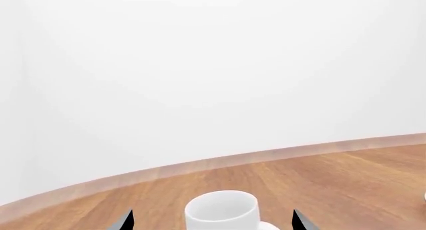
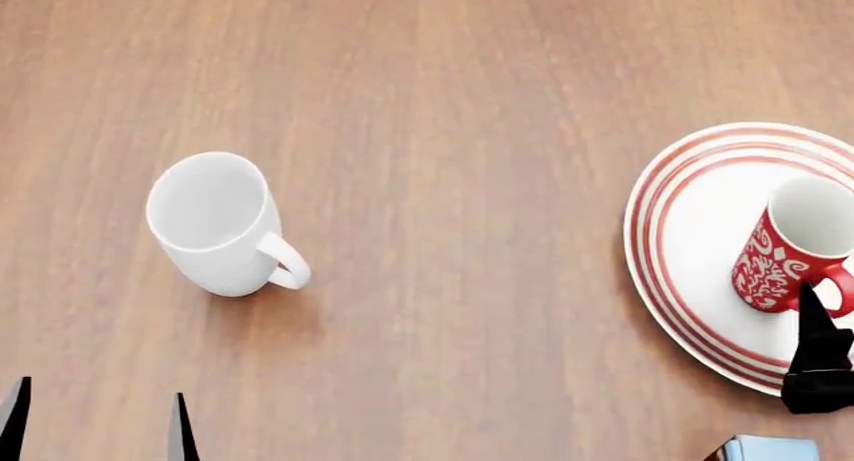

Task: Pick up the red mug and put it on the plate

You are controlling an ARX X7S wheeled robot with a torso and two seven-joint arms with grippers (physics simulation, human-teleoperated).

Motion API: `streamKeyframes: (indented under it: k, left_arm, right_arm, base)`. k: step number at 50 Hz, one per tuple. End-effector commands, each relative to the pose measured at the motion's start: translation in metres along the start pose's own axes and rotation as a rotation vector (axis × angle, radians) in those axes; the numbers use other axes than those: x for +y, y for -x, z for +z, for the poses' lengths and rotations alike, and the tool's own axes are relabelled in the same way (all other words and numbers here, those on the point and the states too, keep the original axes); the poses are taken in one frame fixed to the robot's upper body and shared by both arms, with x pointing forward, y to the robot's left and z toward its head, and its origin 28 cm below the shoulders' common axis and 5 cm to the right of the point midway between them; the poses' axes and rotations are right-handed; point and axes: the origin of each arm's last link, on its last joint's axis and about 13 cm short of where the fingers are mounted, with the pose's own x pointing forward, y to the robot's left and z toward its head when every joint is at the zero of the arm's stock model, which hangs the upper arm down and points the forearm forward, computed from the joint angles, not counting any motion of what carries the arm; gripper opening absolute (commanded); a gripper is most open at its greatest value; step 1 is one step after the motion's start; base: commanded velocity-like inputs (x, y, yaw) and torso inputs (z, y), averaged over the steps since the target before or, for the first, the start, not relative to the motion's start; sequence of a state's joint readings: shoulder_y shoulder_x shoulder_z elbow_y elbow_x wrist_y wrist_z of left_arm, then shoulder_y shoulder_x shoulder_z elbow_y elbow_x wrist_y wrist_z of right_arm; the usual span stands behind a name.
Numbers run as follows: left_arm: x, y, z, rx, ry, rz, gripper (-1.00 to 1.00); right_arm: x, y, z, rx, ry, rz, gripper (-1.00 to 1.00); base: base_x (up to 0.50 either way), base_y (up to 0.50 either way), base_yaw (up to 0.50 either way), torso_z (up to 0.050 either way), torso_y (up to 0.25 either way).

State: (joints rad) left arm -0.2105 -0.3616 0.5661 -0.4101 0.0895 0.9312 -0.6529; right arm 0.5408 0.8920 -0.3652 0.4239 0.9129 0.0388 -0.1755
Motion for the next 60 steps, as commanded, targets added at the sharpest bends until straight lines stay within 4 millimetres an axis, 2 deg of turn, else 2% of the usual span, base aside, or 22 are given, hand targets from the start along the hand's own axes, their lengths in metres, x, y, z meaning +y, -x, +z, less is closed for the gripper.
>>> streamKeyframes:
  k: [1, 27, 60]
  left_arm:
    - [0.0, 0.0, 0.0, -0.003, 0.001, 0.001, 1.0]
    - [0.0, 0.0, 0.0, -0.01, 0.005, 0.005, 1.0]
    - [0.0, 0.0, 0.0, -0.014, 0.006, 0.006, 1.0]
  right_arm:
    - [0.005, 0.009, 0.013, -0.046, 0.012, 0.041, 1.0]
    - [0.019, 0.028, 0.044, -0.195, 0.038, 0.147, 1.0]
    - [0.048, 0.051, 0.082, -0.356, 0.102, 0.327, 1.0]
  base:
    - [0.0, 0.0, 0.0, 0.0, 0.0]
    - [0.0, 0.0, 0.0, 0.0, 0.0]
    - [0.0, 0.0, 0.0, 0.0, 0.0]
